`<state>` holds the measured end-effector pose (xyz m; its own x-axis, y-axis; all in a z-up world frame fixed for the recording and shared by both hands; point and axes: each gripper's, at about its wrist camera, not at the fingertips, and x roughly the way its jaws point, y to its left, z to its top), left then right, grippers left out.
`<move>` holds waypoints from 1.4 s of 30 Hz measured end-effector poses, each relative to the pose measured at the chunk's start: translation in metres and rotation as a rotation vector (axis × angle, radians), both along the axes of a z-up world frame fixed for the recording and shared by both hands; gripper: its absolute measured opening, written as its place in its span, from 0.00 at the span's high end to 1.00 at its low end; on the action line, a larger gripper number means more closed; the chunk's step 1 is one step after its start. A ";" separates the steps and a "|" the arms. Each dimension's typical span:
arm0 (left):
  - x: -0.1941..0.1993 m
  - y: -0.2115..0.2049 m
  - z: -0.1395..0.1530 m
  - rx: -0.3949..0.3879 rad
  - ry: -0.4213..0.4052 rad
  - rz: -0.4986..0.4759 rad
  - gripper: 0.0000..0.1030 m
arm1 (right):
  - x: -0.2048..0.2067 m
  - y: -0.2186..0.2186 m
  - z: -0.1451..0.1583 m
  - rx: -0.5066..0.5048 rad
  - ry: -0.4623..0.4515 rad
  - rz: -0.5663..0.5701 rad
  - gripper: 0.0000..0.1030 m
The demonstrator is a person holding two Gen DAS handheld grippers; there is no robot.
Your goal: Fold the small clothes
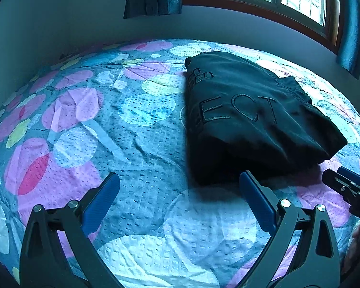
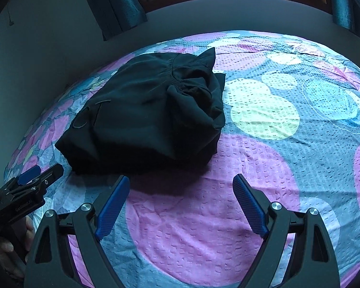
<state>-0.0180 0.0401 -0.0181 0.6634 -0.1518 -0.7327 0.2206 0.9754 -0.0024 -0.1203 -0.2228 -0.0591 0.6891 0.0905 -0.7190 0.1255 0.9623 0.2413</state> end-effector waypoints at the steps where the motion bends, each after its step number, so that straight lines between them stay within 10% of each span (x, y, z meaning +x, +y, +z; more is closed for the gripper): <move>1: 0.000 0.000 0.000 0.002 -0.002 0.001 0.03 | 0.000 0.000 0.000 -0.001 0.000 0.000 0.16; 42: -0.006 -0.003 0.008 0.039 -0.036 -0.004 0.03 | 0.000 0.005 -0.005 0.004 0.014 -0.009 0.16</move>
<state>-0.0236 0.0374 -0.0101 0.6890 -0.1266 -0.7136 0.2241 0.9736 0.0437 -0.1206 -0.2183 -0.0638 0.6798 0.0876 -0.7282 0.1371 0.9601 0.2435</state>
